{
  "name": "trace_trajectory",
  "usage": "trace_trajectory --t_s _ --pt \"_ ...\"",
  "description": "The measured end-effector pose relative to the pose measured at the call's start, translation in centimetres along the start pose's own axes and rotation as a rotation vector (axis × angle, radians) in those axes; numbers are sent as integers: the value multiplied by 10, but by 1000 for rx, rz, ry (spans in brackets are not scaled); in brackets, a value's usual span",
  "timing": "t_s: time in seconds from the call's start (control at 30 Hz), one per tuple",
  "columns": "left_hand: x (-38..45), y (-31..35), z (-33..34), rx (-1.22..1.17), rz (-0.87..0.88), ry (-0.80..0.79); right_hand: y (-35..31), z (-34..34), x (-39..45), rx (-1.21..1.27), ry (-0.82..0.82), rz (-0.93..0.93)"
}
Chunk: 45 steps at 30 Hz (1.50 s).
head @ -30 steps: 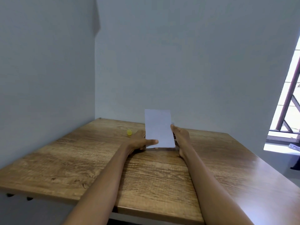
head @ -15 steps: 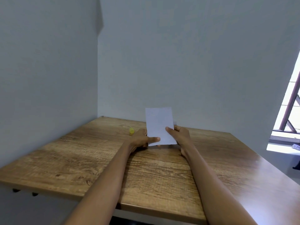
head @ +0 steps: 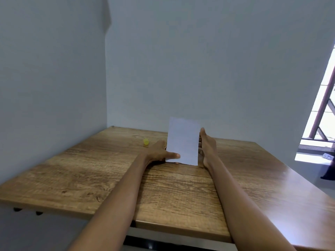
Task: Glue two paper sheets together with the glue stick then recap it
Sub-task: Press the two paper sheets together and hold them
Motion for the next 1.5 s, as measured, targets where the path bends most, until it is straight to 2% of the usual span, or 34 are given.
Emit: trace_trajectory --t_s 0.13,0.23,0.5,0.6,0.7,0.8,0.93,1.1,1.27,1.4,1.5 --pt "0 1 -1 -27 -17 94 4 6 -1 -116 -151 -55" --pt "-1 1 -5 -159 6 217 6 15 -4 -219 -191 -82" --pt "-15 -8 -34 -482 -20 717 10 23 -7 -241 -352 -61" --pt "-16 -11 -37 -546 -24 814 11 26 -9 -252 -409 -38" --pt "-15 -10 -36 -558 -22 793 10 26 -10 -269 -409 -73" --pt "-12 -6 -28 -431 -23 643 7 24 -10 -236 -348 -117" --pt "-10 0 -18 -315 -15 458 5 17 -3 -313 -190 -160" --pt "-11 -2 -22 -366 -14 538 7 12 -1 -262 -99 -34" --pt "-11 -2 -24 -375 -26 596 7 17 -7 -277 -221 -44" --pt "-10 -1 -22 -382 -18 572 8 18 -7 -194 -209 -5" --pt "-9 -3 -24 -433 -21 611 5 17 -8 -154 -201 27"
Point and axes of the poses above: each hand's wrist, its own x-axis towards the middle knuckle, its own z-axis out of the palm, y = z × x, the point moved 3 cm from there along x, towards the middle knuckle, and after that the axes turned 1 degree about -y, right-handed, at the moved point
